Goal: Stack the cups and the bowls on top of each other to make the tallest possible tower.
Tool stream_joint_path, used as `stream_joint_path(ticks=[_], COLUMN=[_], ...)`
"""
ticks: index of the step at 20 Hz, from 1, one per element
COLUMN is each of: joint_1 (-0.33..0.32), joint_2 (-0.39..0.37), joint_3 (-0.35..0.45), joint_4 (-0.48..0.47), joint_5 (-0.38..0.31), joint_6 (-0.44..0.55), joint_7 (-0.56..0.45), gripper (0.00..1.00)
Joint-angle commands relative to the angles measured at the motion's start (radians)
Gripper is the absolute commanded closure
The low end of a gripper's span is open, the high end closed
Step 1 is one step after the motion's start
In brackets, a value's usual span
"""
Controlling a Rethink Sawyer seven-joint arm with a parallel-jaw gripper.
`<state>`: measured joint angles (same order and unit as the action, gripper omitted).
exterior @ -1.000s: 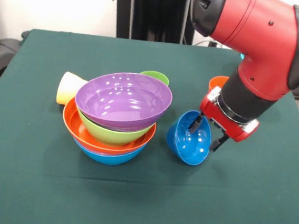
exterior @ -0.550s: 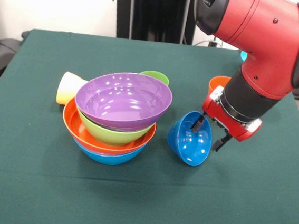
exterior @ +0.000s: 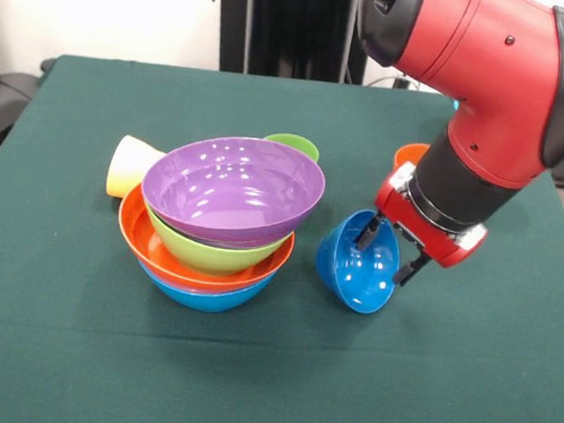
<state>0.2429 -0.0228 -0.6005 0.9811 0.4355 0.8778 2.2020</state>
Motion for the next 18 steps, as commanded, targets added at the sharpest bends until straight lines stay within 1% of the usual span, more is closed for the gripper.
stream_joint_path(ticks=[1,5,13,15,18], joint_1=[-0.012,-0.001,0.007,0.007,-0.001], joint_2=[-0.018,-0.068,-0.148,-0.158,-0.149], joint_3=[0.074,0.065,0.038,0.035,0.042], joint_4=[0.089,0.136,0.177,0.188,0.199], joint_5=[-0.019,-0.029,-0.059,-0.065,-0.068], joint_6=[0.003,0.035,0.124,0.125,0.092], joint_7=[0.177,0.160,0.114,0.106,0.100], gripper=[0.00,0.00,0.00,0.00,0.00])
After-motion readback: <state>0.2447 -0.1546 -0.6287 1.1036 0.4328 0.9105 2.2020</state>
